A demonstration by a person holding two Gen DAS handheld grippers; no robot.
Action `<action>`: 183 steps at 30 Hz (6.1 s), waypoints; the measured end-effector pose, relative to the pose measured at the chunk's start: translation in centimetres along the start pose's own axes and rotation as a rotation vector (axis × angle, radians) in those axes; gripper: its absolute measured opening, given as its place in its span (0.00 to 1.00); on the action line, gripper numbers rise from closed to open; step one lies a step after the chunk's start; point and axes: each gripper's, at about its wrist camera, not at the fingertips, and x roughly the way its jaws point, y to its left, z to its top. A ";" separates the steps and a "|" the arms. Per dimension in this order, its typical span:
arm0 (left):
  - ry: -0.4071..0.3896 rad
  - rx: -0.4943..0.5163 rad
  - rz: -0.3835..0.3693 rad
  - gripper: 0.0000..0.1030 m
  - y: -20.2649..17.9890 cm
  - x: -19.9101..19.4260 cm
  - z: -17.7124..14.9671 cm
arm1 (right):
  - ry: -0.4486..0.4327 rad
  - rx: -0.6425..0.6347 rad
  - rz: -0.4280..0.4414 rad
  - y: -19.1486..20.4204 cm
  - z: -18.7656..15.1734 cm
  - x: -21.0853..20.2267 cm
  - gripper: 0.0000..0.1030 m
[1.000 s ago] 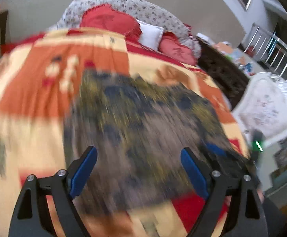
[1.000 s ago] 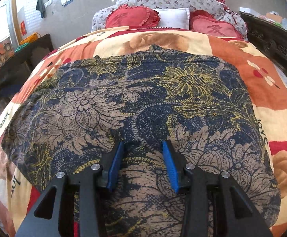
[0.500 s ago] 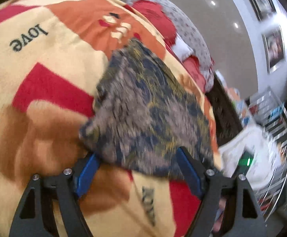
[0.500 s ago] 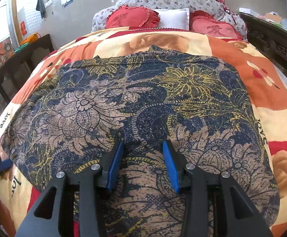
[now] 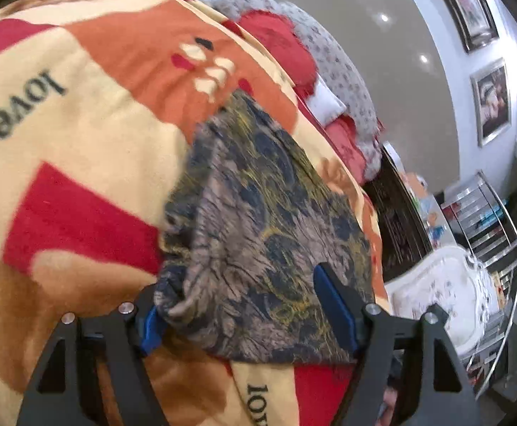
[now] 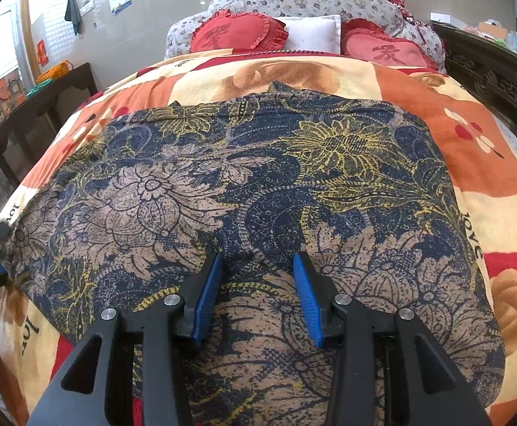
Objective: Fold small clothes
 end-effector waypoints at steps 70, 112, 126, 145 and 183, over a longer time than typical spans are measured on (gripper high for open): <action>-0.150 0.687 0.145 0.06 -16.4 2.0 -3.9 | 0.585 -0.277 0.318 19.7 23.0 13.4 0.21; 0.245 0.961 -0.022 0.11 -28.9 15.7 -19.1 | 0.452 0.035 0.113 -14.7 15.6 7.6 0.32; 0.076 0.749 0.182 0.51 -22.9 10.0 -10.0 | 0.057 -0.021 0.179 -9.5 8.2 -8.1 0.32; 0.203 0.738 0.333 0.31 -21.5 14.7 -13.8 | -0.025 0.045 -0.080 -8.1 -6.0 -6.4 0.15; 0.076 0.677 0.427 0.59 -24.5 28.7 -0.7 | -0.004 0.234 -0.116 -13.0 11.1 6.1 0.28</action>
